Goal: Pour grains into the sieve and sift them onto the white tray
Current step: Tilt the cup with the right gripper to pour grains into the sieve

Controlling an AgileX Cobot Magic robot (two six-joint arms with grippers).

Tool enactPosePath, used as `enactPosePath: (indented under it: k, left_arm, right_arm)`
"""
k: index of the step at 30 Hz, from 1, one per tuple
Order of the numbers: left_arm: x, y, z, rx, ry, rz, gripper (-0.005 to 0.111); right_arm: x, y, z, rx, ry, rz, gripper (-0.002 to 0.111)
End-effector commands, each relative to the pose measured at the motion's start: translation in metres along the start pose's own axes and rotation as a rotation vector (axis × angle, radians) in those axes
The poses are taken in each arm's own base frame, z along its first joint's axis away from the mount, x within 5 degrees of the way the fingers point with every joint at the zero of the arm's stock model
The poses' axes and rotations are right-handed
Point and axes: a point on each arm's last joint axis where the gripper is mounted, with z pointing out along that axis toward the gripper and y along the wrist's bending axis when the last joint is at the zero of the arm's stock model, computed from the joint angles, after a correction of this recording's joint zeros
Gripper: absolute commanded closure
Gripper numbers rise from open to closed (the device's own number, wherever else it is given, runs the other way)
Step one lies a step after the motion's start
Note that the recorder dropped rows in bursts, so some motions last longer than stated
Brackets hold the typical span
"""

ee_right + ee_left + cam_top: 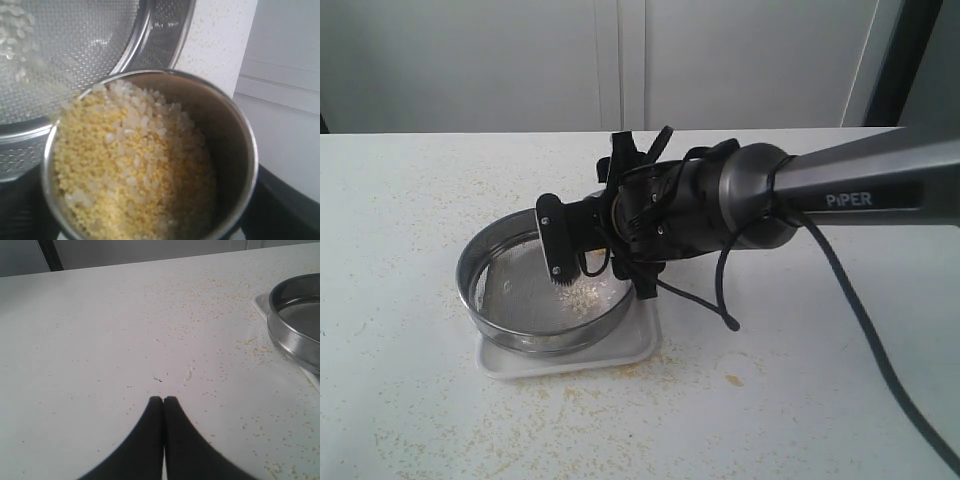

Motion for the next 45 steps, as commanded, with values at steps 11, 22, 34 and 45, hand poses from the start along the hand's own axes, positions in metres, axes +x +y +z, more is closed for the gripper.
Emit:
enactPosePath:
  k: [11,22,34,45]
  left_arm:
    - [0.001,0.000,0.000,0.005,-0.002,-0.007,0.107]
    - [0.001,0.000,0.000,0.005,-0.002,-0.007,0.107]
    - [0.001,0.000,0.000,0.005,-0.002,-0.007,0.107]
    - [0.001,0.000,0.000,0.005,-0.002,-0.007,0.107]
  right_arm:
    - [-0.003,-0.002,0.006,0.024,0.002,-0.069,0.108]
    - [-0.004,-0.009,0.005,0.055,0.009,-0.088,0.108]
    - [-0.007,-0.008,0.002,0.065,0.037,-0.130,0.108]
    - [-0.003,-0.009,0.002,0.075,0.073,-0.144,0.108]
